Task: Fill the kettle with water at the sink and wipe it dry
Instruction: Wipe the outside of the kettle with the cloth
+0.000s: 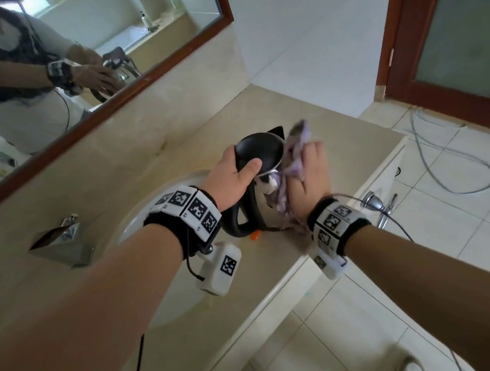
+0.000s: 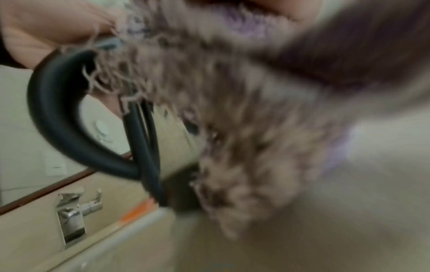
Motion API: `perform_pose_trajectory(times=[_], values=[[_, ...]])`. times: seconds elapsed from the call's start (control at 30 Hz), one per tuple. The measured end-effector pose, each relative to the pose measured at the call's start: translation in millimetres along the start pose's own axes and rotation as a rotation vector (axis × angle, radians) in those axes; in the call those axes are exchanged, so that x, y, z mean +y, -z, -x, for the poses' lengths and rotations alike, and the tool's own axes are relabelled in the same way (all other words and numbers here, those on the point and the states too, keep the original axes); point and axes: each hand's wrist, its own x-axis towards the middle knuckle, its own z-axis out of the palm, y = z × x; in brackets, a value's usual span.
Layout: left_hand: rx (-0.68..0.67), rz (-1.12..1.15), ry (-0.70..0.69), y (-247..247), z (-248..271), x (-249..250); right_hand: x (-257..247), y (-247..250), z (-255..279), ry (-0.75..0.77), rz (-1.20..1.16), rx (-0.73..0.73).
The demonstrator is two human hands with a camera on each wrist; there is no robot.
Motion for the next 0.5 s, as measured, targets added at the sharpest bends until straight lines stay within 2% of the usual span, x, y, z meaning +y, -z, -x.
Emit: perform_pose_trajectory(times=[0.07, 0.13, 0.23, 0.33, 0.5], values=[[-0.046, 0.007, -0.014, 6.3, -0.9, -1.8, 21.5, 1.0, 20.3, -0.098, 0.032, -0.051], [-0.076, -0.001, -0.036, 11.3, -5.2, -4.1, 27.3, 1.3, 22.1, -0.122, 0.063, -0.072], [-0.108, -0.053, -0.098, 16.3, -14.7, -8.8, 2.4, 1.5, -9.9, -0.046, -0.035, -0.061], [-0.157, -0.077, -0.128, 20.7, -20.7, -9.1, -6.1, 4.4, -33.4, 0.052, -0.021, -0.097], [-0.212, -0.071, -0.112, 25.5, -28.8, -9.4, 24.4, 14.3, -6.0, -0.058, -0.053, -0.137]])
